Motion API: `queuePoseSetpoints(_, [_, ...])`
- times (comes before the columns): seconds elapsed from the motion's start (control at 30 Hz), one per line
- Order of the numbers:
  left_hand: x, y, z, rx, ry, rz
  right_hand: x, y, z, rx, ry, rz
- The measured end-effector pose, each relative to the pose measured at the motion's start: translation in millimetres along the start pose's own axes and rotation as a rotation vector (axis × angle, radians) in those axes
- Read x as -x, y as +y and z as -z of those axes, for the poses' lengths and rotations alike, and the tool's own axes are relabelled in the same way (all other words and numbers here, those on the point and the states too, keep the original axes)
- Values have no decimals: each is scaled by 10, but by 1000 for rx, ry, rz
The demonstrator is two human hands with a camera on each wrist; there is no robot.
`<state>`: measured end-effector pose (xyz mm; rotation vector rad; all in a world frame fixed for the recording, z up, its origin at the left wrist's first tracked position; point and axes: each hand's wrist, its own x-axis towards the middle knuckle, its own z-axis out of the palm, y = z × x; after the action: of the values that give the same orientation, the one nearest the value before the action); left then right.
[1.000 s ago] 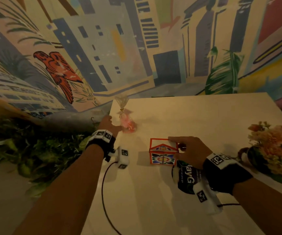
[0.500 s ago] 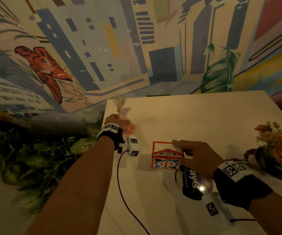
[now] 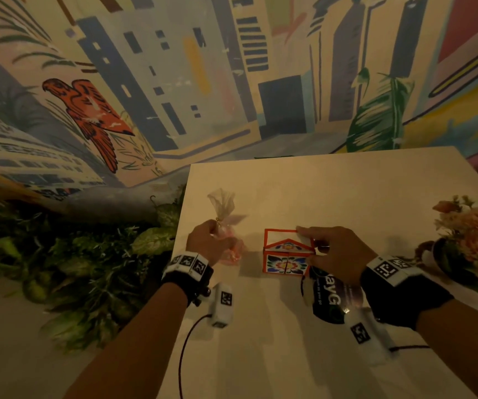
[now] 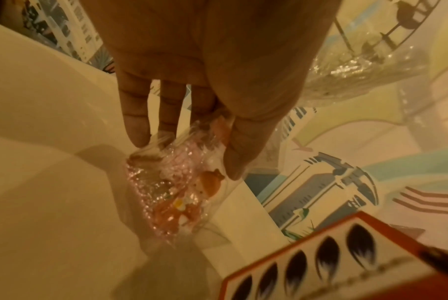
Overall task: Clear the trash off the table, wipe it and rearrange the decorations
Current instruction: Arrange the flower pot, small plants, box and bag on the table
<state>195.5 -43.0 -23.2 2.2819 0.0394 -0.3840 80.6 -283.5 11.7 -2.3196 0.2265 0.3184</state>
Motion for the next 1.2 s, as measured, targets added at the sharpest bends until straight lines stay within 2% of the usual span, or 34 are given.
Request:
queuePoseSetpoints(0.3, [317,-67,-173,41,38,58,-17,-21,58,10,-24,6])
queuePoseSetpoints(0.5, [330,-149,-212,29,44,82,-25,-28,66,33,-28,12])
queuePoseSetpoints(0.63, [334,-131,-172,145,26,109,-60,-11,104,64,-48,10])
queuePoseSetpoints(0.77, [519,-117,41,70,148,126,38,-14,202,163,-86,77])
queuePoseSetpoints(0.8, [640,-122,92,53,218,94,74,-7,232,161,-80,87])
queuePoseSetpoints(0.83, [792,-111,126,-7,303,-2,98,5,256,160,-73,97])
queuePoseSetpoints(0.87, [937,-79,129,-106,379,-165,111,16,271,165,-67,105])
queuePoseSetpoints(0.93, [1162,87,54,-243,427,-551,99,20,270,185,-61,124])
queuePoseSetpoints(0.97, [1216,209,-4,-280,407,-688,78,9,254,203,-58,134])
queuePoseSetpoints(1.0, [1222,336,-68,-314,369,-765,54,-12,233,226,-51,140])
queuePoseSetpoints(1.03, [1199,464,-123,-354,307,-763,27,-37,208,248,-47,145])
queuePoseSetpoints(1.17, [926,648,-350,-588,9,-454,-19,-102,151,251,-63,139])
queuePoseSetpoints(1.2, [862,660,-389,-612,-47,-416,-16,-103,150,258,-67,144])
